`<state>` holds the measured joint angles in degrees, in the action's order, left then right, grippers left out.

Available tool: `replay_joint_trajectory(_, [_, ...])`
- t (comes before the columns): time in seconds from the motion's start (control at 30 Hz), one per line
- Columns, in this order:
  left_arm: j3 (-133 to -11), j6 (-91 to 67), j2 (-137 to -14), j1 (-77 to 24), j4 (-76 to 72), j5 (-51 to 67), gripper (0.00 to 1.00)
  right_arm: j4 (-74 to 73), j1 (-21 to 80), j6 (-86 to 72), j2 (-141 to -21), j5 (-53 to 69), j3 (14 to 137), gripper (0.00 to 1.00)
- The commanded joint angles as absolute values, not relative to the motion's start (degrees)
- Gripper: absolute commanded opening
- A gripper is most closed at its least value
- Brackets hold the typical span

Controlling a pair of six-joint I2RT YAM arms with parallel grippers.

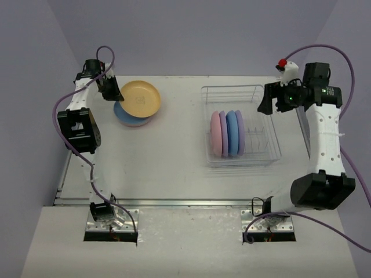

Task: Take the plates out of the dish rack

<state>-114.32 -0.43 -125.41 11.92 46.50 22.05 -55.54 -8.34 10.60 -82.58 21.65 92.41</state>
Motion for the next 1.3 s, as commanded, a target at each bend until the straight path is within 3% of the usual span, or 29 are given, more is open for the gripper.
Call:
replay_joint_trajectory(0.0, [-116.4, -2.0, -127.2, 14.1, 42.9, 17.7, 0.0, -63.5, -16.9, 7.7, -83.9, 43.5, 90.3, 0.82])
replay_joint_trajectory(0.27, [-113.4, -2.4, -127.4, 15.1, 40.8, 14.4, 0.04, -68.0, -17.1, 9.7, -86.6, 52.7, 89.4, 0.8])
replay_joint_trajectory(0.3, [-113.4, -2.3, -127.3, 15.1, 40.9, 14.1, 0.13, -69.0, -17.0, 9.9, -87.1, 53.5, 89.3, 0.79])
replay_joint_trajectory(0.4, [-112.9, -2.0, -126.1, 15.1, 41.1, 13.8, 0.56, -69.8, -16.6, 10.3, -88.2, 55.1, 88.6, 0.77])
replay_joint_trajectory(0.47, [-112.5, -1.8, -125.0, 15.1, 41.3, 14.1, 0.74, -69.5, -15.7, 10.0, -88.2, 54.7, 88.2, 0.75])
replay_joint_trajectory(0.53, [-112.2, -1.6, -123.2, 15.0, 41.5, 14.5, 0.86, -68.8, -13.8, 9.7, -88.3, 53.8, 88.0, 0.74])
replay_joint_trajectory(0.83, [-109.1, 0.2, -111.7, 13.8, 42.6, 13.9, 0.91, -66.1, -6.9, 6.3, -90.9, 47.4, 87.9, 0.68])
replay_joint_trajectory(1.27, [-98.1, 2.0, -98.4, 6.7, 39.6, 15.0, 0.91, -63.3, -6.8, 8.1, -94.8, 45.3, 85.1, 0.55])
